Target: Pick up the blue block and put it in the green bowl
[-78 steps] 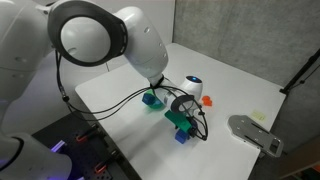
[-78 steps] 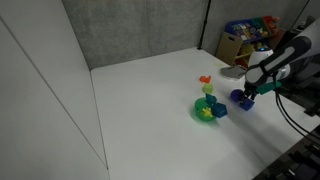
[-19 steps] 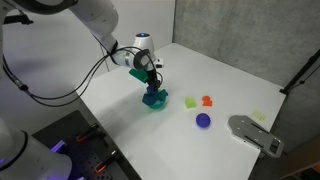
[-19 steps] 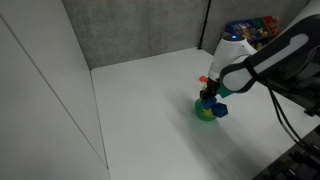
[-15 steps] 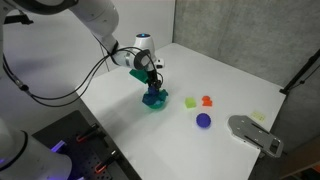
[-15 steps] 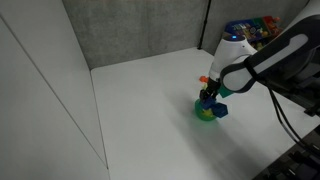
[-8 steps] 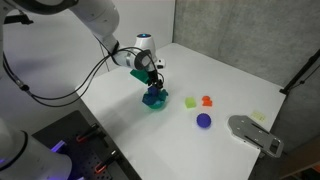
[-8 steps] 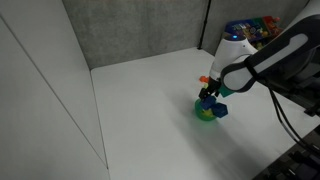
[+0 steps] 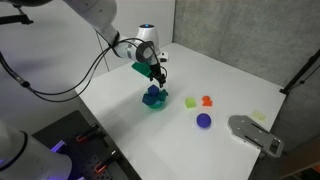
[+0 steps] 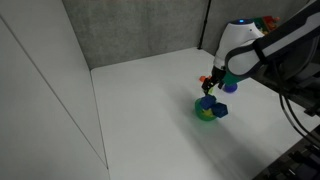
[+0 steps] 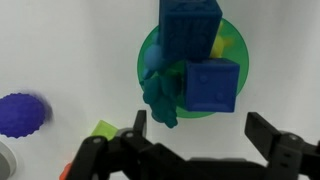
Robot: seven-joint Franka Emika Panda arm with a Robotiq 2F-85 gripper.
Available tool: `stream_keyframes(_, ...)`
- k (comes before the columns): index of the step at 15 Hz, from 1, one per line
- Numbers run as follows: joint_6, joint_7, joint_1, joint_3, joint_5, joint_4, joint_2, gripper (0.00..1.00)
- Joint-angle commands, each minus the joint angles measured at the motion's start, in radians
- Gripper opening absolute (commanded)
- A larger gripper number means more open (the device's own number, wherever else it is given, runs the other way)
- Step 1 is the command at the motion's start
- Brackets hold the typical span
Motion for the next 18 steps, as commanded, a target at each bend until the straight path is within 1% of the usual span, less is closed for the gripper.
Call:
stream_keyframes(1, -0.135, -0.053, -0.047, 0.024, 0.026, -0.001, -0.097, 1.00)
stream_keyframes(6, -0.368, -0.141, -0.111, 0.040, 0.058, 0.022, -0.204, 1.00)
stream_keyframes(13, -0.670, -0.239, -0.172, 0.024, 0.057, 0.050, -0.376, 1.00)
stream_keyframes(16, -0.768, -0.242, -0.190, 0.016, 0.036, 0.060, -0.449, 1.00)
stream_keyframes(18, -0.805, -0.252, -0.204, 0.008, 0.027, 0.042, -0.514, 1.00)
